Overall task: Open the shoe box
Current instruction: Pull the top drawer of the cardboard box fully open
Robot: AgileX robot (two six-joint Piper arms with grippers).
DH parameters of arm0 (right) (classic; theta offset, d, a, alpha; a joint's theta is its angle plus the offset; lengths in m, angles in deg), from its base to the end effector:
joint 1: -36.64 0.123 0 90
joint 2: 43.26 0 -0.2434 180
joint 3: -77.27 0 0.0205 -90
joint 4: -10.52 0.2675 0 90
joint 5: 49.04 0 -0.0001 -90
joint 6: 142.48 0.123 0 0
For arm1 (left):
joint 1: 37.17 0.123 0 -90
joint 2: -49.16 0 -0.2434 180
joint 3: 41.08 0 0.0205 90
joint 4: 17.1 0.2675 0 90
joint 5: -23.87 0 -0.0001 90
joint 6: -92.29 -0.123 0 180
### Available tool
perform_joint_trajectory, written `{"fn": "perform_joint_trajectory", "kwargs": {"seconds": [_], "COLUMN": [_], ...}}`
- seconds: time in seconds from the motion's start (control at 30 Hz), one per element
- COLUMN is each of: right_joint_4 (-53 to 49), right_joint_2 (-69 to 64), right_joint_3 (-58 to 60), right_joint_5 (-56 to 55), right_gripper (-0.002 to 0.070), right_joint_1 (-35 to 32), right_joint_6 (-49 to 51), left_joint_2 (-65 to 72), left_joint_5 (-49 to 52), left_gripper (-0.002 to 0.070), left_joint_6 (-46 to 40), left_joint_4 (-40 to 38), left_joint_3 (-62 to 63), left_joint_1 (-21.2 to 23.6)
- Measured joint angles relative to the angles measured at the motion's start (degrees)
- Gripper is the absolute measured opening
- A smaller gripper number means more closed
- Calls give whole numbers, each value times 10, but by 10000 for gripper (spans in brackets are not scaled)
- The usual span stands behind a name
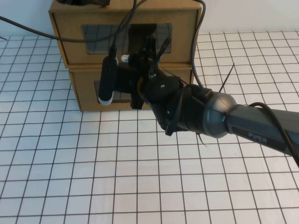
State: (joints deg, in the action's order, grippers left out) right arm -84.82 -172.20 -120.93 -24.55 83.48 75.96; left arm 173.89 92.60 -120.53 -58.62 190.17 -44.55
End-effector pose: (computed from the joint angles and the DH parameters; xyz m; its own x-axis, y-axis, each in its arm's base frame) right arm 0.3906 0.3421 0.2016 0.2183 -0.8893 -0.4019 -0.3945 0.2962 -0.8698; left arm 0.4429 -0.1340 0.3491 -0.5527 0.2770 -0.7860 0.6934 0.6761 -0.2493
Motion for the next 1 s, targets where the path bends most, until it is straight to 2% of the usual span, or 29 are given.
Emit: {"fn": "perform_joint_trajectory", "kwargs": {"seconds": [0.73, 0.8, 0.93, 1.0], "right_joint_4": [0, 0, -1, -3], "right_joint_2": [-15, -15, -15, -15], "right_joint_3": [-18, -18, -19, -19], "right_joint_5": [17, 17, 22, 22], "right_gripper": [177, 154, 46, 21], "right_joint_1": [0, 0, 0, 0], "right_joint_6": [-8, -8, -8, -8], "left_joint_2": [0, 0, 0, 0], "left_joint_5": [0, 0, 0, 0], "left_gripper": [-2, -2, -2, -2], "left_joint_6": [0, 0, 0, 0], "left_joint_4": [0, 0, 0, 0], "left_joint_3": [0, 0, 0, 0], "left_joint_1": [0, 0, 0, 0]}}
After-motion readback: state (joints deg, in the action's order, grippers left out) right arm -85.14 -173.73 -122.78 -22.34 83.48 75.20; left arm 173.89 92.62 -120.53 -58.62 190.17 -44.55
